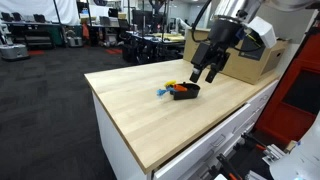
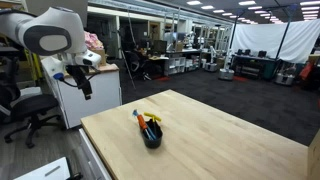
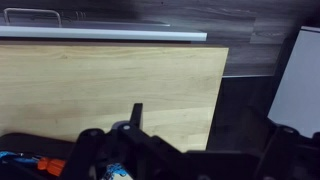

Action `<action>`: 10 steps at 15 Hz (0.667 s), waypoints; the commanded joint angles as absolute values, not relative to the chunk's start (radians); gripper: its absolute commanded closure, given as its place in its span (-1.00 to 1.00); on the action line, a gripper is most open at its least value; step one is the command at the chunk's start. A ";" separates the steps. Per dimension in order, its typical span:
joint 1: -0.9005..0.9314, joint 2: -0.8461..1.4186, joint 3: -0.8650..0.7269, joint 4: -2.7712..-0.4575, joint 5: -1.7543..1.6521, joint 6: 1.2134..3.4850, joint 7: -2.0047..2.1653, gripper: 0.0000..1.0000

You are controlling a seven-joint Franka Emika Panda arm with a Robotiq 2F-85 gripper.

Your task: Move the black basket backwards

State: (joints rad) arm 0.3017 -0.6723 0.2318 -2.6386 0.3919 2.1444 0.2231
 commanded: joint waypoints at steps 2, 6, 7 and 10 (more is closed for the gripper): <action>0.297 -0.673 0.235 -2.637 0.394 2.140 0.221 -1.00; 0.268 -0.700 0.214 -2.641 0.379 2.154 0.220 -1.00; 0.247 -0.713 0.202 -2.641 0.361 2.161 0.221 -1.00; 0.156 -0.748 0.134 -2.628 0.304 2.218 0.206 -1.00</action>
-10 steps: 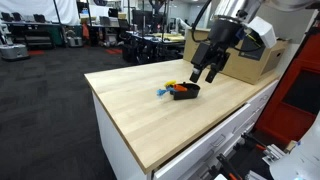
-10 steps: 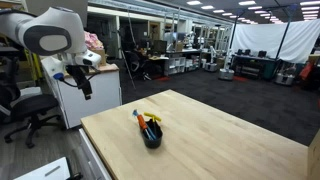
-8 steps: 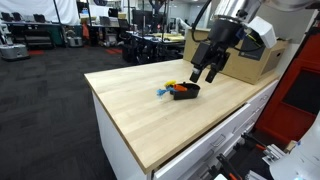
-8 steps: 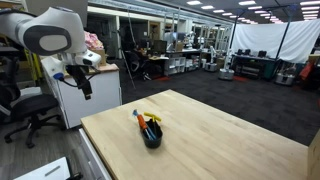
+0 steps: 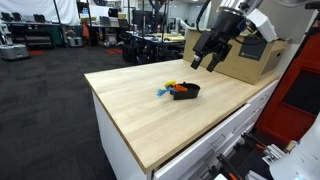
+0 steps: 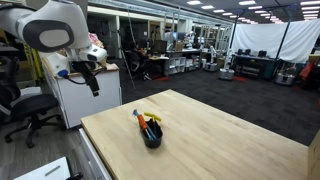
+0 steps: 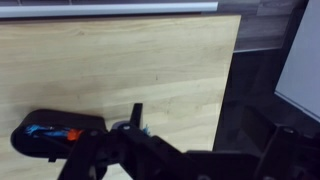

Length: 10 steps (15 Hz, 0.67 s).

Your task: Move the black basket backwards

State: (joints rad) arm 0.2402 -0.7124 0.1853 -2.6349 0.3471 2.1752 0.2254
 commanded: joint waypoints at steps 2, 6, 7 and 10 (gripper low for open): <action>0.093 -0.735 0.091 -2.616 0.261 2.286 0.193 -1.00; 0.017 -0.643 0.035 -2.594 0.163 2.441 0.124 -1.00; -0.001 -0.630 0.039 -2.592 0.136 2.454 0.128 -1.00; 0.015 -0.668 0.029 -2.617 0.149 2.439 0.146 -1.00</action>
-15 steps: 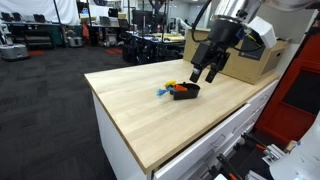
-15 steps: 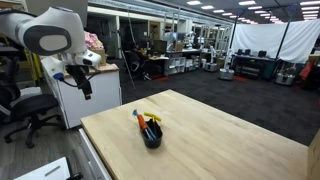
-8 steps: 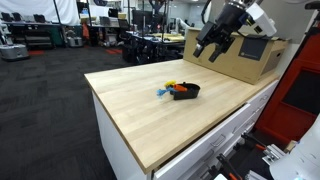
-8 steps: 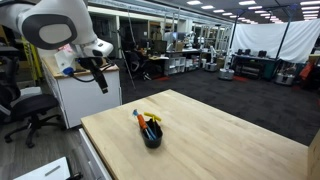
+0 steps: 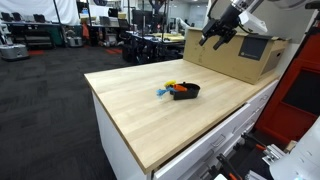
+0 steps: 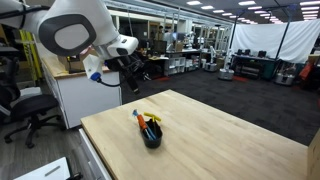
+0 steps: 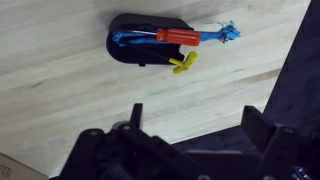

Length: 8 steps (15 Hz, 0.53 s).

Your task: Move the black basket backwards

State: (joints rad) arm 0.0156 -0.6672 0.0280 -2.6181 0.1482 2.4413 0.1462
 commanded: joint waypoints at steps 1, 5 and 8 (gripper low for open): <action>0.014 -0.658 0.029 -2.613 0.147 2.441 0.146 -1.00; 0.000 -0.617 0.036 -2.583 0.132 2.439 0.155 -1.00; 0.015 -0.528 0.022 -2.530 0.136 2.458 0.120 -1.00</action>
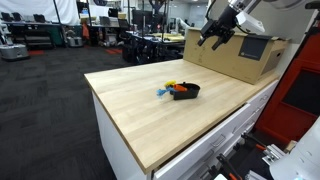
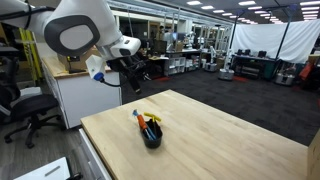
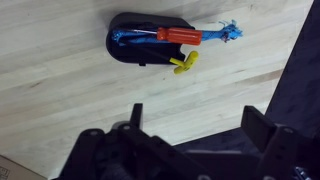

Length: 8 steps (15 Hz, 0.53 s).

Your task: Move the black basket backwards

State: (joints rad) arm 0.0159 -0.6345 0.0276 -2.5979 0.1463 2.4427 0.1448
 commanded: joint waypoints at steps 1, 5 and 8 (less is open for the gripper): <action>0.021 -0.510 0.018 -2.518 0.142 2.461 0.114 -1.00; 0.046 -0.421 0.006 -2.440 0.177 2.472 0.093 -1.00; 0.045 -0.332 -0.005 -2.372 0.173 2.445 0.076 -1.00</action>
State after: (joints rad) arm 0.0352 -0.4443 0.0186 -2.4579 0.1568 2.4608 0.1241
